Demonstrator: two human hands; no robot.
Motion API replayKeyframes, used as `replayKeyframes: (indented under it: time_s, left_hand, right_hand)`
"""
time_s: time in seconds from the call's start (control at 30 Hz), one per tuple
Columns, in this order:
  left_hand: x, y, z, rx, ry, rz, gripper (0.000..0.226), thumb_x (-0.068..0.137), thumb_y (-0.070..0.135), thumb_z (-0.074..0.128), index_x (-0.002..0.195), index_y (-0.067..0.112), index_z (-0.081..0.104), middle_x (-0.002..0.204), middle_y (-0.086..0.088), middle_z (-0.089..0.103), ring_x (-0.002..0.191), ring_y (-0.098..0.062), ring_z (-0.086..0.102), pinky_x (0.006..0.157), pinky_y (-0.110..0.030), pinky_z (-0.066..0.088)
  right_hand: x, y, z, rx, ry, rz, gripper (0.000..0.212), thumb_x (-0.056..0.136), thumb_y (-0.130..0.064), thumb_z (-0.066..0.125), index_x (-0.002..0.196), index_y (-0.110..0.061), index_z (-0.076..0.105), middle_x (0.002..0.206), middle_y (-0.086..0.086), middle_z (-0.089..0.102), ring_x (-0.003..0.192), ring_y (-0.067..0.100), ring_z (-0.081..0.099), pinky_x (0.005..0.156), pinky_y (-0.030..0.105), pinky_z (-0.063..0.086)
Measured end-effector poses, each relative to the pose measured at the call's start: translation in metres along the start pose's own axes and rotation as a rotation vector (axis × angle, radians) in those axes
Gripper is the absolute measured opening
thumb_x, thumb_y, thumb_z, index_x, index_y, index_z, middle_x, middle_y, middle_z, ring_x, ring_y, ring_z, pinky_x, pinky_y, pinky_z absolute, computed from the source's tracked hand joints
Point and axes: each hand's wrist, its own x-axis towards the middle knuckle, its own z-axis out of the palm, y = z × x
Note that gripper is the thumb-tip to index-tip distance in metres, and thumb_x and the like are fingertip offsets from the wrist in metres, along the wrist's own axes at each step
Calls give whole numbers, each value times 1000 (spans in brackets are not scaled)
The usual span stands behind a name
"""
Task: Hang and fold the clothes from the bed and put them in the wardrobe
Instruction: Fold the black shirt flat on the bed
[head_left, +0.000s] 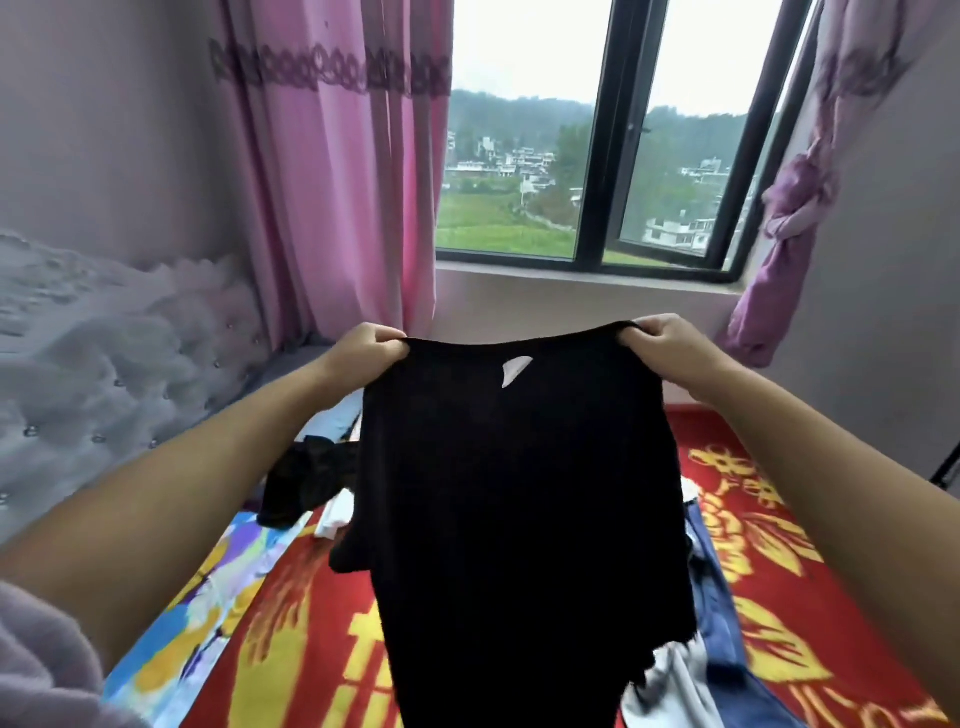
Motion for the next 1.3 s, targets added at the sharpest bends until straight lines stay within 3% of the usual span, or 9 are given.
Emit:
replayKeyframes:
  time_s: [0.17, 0.3, 0.47, 0.6, 0.67, 0.8, 1.03, 1.17, 1.3]
  left_hand:
    - [-3, 12, -8, 12, -84, 94, 27, 82, 22, 50, 71, -2, 47, 66, -5, 32, 56, -13, 31, 50, -24, 26]
    - [-1, 14, -16, 14, -107, 121, 24, 79, 24, 52, 69, 3, 47, 57, 3, 34, 49, -8, 32, 46, -20, 28]
    - [4, 12, -35, 9, -364, 20, 36, 83, 49, 62, 74, 14, 67, 65, 10, 64, 57, -4, 59, 53, -14, 45]
    - [-2, 6, -39, -1, -586, -33, 36, 86, 64, 55, 72, 36, 71, 66, 20, 64, 56, 5, 59, 53, -6, 44]
    - [-1, 2, -44, -124, -633, -49, 34, 85, 59, 61, 87, 27, 73, 76, 15, 67, 64, 2, 62, 58, -11, 48]
    - [-2, -3, -60, -114, -749, -92, 37, 83, 31, 75, 111, 8, 68, 106, -6, 71, 95, -16, 68, 78, -23, 53]
    - [-6, -12, -70, -362, -574, -83, 41, 69, 38, 85, 98, 11, 75, 93, -5, 74, 81, -15, 72, 68, -23, 56]
    - [-7, -5, -54, -357, -436, -156, 37, 75, 38, 80, 100, 11, 74, 89, -4, 74, 75, -14, 72, 61, -22, 56]
    - [-7, 13, -2, -316, -113, -273, 17, 89, 16, 63, 78, 10, 74, 75, -9, 70, 57, -17, 67, 53, -25, 54]
  right_hand:
    - [-20, 13, -9, 81, -144, 40, 25, 93, -32, 59, 96, -11, 71, 94, 19, 71, 81, 26, 63, 84, 46, 52]
    - [-31, 12, -24, 139, -429, 81, 55, 75, -50, 71, 106, -5, 67, 105, 17, 70, 91, 27, 64, 87, 41, 50]
    - [-30, 11, -45, 178, -784, 194, 45, 81, -21, 76, 119, -1, 62, 117, 21, 66, 98, 28, 68, 83, 33, 57]
    - [-31, 9, -51, 197, -653, 174, 19, 82, -21, 67, 88, -4, 72, 86, 13, 67, 69, 16, 66, 67, 24, 54]
    - [-34, 6, -51, 211, -570, 130, 21, 82, -29, 65, 79, -9, 70, 77, 8, 62, 62, 13, 60, 61, 22, 50]
    - [-37, 0, -63, 269, -485, 46, 30, 83, -35, 63, 90, -8, 72, 91, 16, 60, 78, 26, 56, 69, 30, 48]
    - [-41, -7, -92, 321, -693, 61, 56, 75, -29, 77, 112, 8, 59, 99, 21, 62, 78, 28, 62, 70, 31, 56]
    - [-35, 0, -69, -77, -296, 133, 37, 84, -39, 70, 88, -2, 71, 83, 15, 68, 74, 25, 61, 71, 33, 51]
    - [-33, -1, -19, -318, 49, 158, 33, 93, -33, 55, 77, -8, 69, 76, 7, 68, 77, 25, 64, 66, 30, 44]
